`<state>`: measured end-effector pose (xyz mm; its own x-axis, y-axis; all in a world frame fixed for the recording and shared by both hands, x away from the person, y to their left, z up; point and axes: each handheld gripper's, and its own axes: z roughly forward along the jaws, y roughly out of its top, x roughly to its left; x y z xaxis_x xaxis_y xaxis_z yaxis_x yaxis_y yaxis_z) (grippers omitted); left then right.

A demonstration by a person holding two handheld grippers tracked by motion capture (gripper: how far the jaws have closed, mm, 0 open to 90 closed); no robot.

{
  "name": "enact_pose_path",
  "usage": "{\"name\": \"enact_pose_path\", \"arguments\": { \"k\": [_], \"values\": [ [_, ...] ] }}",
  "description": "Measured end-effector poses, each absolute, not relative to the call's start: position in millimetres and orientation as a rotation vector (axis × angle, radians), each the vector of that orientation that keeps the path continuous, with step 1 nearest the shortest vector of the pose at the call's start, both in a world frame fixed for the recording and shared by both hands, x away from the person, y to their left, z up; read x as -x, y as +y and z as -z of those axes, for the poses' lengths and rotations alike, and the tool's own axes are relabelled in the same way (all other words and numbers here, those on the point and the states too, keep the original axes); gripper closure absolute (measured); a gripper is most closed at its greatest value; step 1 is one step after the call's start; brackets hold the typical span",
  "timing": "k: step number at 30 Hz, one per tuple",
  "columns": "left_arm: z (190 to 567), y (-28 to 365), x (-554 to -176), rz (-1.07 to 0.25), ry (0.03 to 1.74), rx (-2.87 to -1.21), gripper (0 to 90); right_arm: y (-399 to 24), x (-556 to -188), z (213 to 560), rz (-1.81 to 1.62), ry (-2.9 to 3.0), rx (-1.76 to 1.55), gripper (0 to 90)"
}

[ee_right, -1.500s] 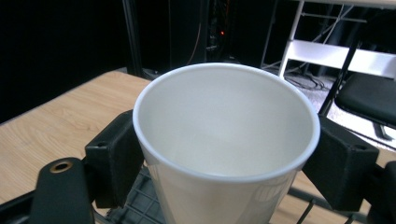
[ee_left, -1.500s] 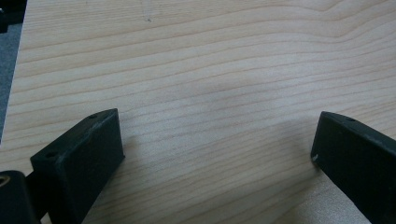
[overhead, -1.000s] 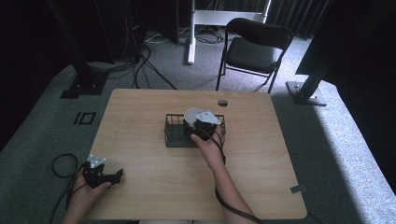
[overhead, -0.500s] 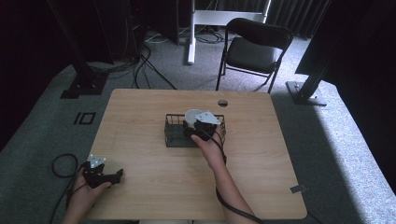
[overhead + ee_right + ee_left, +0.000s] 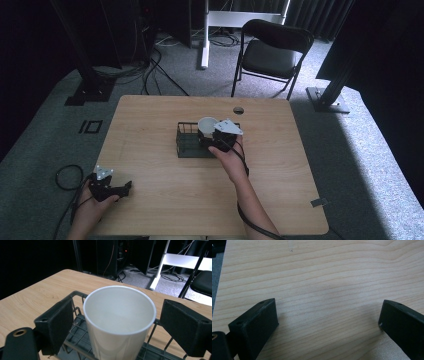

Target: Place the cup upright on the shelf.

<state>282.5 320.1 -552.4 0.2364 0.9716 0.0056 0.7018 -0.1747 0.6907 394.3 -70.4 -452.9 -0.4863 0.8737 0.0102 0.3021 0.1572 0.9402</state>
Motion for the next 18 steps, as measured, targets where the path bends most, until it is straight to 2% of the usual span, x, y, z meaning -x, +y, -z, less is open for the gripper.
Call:
{"name": "enact_pose_path", "arguments": {
  "k": [18],
  "values": [
    [552.4,320.1,-282.5,-0.618,1.527,-1.947,2.6,-97.3,-370.8,465.9,-1.31,1.919,-1.099,11.6]
  ]
}}
